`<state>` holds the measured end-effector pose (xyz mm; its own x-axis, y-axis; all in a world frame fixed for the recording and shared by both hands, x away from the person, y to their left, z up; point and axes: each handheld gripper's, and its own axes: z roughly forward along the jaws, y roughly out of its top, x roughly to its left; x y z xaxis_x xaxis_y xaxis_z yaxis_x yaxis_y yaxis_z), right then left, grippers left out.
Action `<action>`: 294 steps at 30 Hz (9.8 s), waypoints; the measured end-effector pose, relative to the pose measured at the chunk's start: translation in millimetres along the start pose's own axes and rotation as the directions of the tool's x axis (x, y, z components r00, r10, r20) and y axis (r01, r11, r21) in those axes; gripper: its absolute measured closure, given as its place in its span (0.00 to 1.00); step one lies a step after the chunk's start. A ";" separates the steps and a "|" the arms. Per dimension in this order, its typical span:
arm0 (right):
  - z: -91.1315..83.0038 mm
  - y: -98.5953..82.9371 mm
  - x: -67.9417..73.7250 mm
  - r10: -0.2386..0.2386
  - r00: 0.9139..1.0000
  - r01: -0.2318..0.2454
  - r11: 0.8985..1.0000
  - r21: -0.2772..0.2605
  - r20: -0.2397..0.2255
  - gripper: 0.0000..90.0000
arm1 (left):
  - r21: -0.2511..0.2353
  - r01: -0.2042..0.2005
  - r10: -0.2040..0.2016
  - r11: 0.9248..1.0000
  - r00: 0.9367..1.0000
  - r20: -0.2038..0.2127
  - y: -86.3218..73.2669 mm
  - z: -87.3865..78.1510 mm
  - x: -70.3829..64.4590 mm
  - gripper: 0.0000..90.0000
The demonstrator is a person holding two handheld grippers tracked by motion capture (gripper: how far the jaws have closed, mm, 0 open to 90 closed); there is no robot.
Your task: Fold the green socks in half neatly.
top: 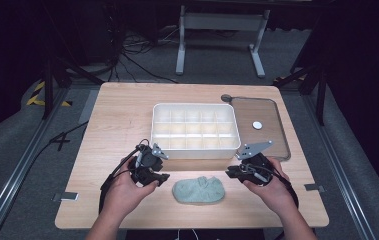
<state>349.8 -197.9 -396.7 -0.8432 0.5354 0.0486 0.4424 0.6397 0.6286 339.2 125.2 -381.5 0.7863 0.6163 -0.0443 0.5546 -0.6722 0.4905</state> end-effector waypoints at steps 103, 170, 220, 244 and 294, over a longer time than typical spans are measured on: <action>95.4 0.6 71.0 -0.061 0.992 0.056 0.997 -0.043 -0.112 0.99 | 0.080 0.018 -0.033 0.997 0.981 0.193 19.7 47.3 -40.1 0.90; 48.5 -12.9 51.3 0.011 0.993 -0.021 0.996 -0.084 -0.121 0.97 | 0.116 -0.063 0.022 0.991 0.946 0.324 31.0 90.9 -64.8 0.99; 61.4 -15.0 52.9 -0.024 0.997 0.028 0.998 0.064 -0.069 0.94 | 0.028 0.023 -0.028 0.999 0.983 0.182 20.2 72.8 -37.2 0.87; 64.3 -10.5 46.6 -0.026 0.996 0.031 0.998 0.060 -0.082 0.95 | 0.041 -0.066 0.059 0.997 0.987 0.153 -4.6 81.2 -28.9 0.83; 70.2 -16.0 44.3 0.030 0.991 -0.026 0.999 0.027 -0.128 0.96 | -0.156 -0.283 0.306 0.946 0.939 0.157 17.1 81.0 -69.4 0.77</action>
<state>326.8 -145.7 -459.0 -0.8618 0.4794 0.1658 0.4727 0.6402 0.6055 316.1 37.8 -440.5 0.9509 0.3084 -0.0278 0.2601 -0.7467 0.6123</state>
